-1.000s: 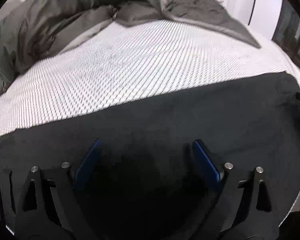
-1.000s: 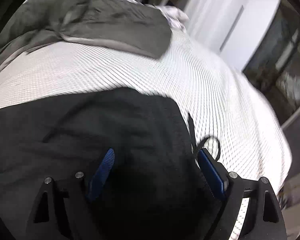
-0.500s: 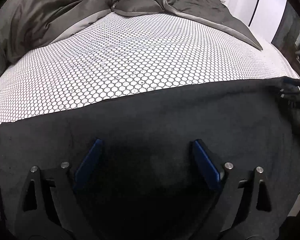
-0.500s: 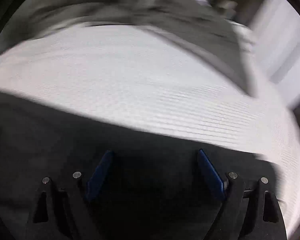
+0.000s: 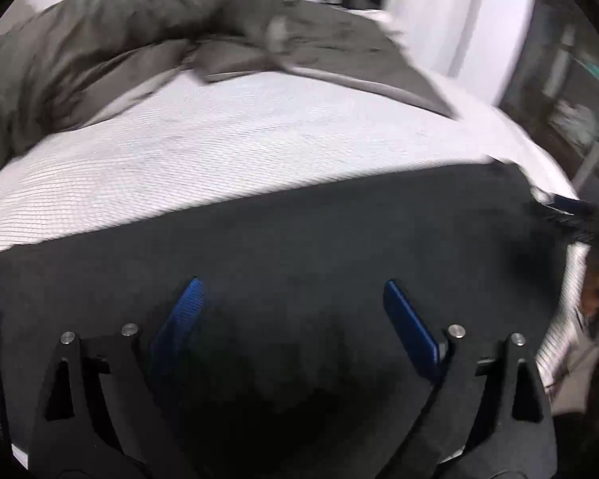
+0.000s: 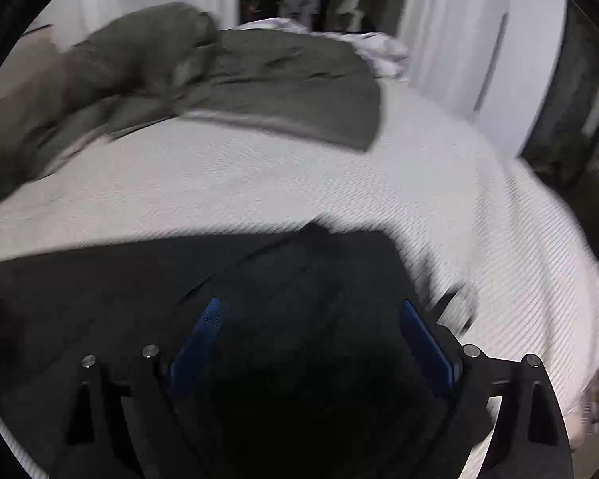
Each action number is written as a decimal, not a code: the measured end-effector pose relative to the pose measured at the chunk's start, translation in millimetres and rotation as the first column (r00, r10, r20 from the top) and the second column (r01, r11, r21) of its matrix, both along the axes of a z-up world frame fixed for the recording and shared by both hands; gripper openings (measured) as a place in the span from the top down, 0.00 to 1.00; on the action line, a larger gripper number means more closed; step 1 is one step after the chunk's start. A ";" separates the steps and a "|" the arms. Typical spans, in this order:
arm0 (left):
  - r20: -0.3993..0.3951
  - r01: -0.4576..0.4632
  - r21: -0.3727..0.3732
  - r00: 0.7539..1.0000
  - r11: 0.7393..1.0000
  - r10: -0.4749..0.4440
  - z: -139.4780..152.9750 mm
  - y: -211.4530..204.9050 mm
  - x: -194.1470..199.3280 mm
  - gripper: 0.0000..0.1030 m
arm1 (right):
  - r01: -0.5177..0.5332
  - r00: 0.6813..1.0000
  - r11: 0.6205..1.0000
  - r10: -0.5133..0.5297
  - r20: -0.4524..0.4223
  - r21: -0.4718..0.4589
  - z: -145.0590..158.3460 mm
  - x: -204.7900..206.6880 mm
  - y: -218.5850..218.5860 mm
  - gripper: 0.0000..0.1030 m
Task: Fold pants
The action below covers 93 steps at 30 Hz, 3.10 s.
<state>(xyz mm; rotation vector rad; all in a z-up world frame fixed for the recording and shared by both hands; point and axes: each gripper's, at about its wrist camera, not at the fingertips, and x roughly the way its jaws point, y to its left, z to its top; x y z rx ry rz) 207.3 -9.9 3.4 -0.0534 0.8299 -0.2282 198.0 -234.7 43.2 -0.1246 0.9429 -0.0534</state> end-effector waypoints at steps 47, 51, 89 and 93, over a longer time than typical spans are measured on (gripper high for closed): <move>0.106 -0.206 -0.076 0.971 0.976 0.213 8.3 99.0 -60.3 0.02 | -0.110 0.980 0.820 -0.004 0.198 0.562 43.6 -20.0 -10.7 0.83; 0.079 -0.309 -0.140 0.944 0.941 0.321 0.5 160.2 -68.9 0.03 | -0.311 0.948 0.789 0.220 0.229 0.530 56.2 -2.0 93.9 0.83; 0.045 -0.153 -0.049 0.987 0.987 0.155 26.0 130.0 -86.1 0.26 | -0.297 0.886 0.737 0.450 -0.113 0.607 -39.4 -30.1 73.5 0.26; 0.044 0.049 -0.036 0.998 0.998 -0.047 22.8 50.3 -77.6 0.23 | -0.312 0.872 0.730 0.474 -0.121 0.608 -42.3 -45.0 79.4 0.31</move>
